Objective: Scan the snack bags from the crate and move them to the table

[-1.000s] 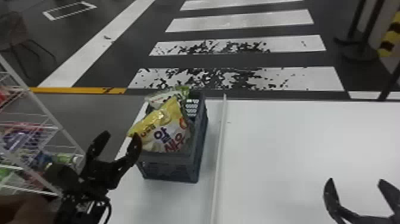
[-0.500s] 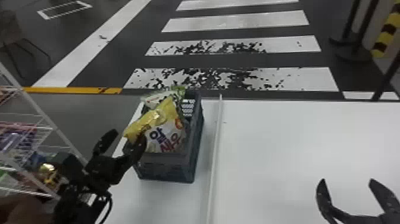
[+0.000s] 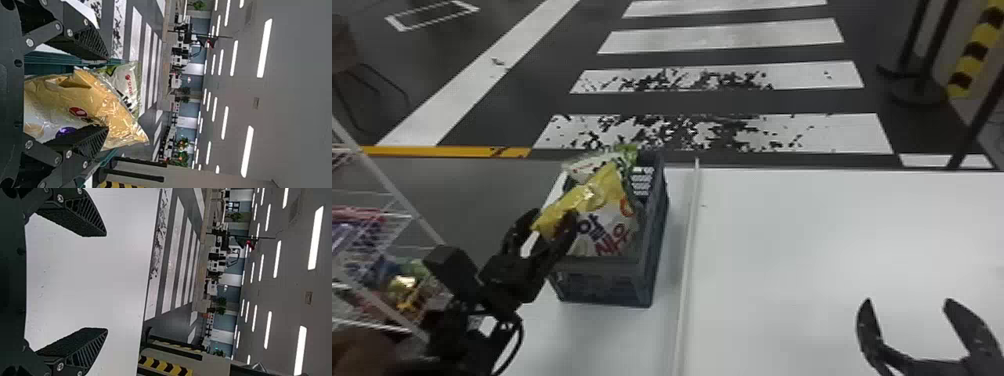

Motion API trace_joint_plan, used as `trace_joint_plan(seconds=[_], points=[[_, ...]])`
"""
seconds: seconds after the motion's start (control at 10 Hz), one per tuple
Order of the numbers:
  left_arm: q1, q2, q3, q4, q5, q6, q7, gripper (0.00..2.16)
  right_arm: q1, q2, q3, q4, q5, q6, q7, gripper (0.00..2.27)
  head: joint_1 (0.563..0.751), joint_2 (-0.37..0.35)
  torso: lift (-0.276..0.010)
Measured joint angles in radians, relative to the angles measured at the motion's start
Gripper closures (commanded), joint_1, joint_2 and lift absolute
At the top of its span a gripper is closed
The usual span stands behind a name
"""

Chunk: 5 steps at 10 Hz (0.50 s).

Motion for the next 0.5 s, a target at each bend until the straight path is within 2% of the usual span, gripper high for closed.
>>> trace_joint_plan(seconds=[0.1, 0.3, 0.5], points=[[-0.002, -0.001, -0.001, 0.002, 0.0, 0.013, 0.007, 1.82, 0.0, 0.0, 0.001, -0.001, 0.0, 0.0, 0.0, 0.13, 0.695, 0.194, -0.095], [-0.009, 0.0, -0.002, 0.001, -0.001, 0.061, -0.013, 2.02, -0.003, 0.002, 0.007, -0.002, 0.0, -0.003, 0.0, 0.13, 0.695, 0.192, -0.095], [-0.011, -0.001, -0.002, -0.001, -0.002, 0.07, -0.02, 2.06, -0.007, 0.003, 0.012, -0.002, 0.0, -0.005, 0.0, 0.13, 0.695, 0.192, -0.095]])
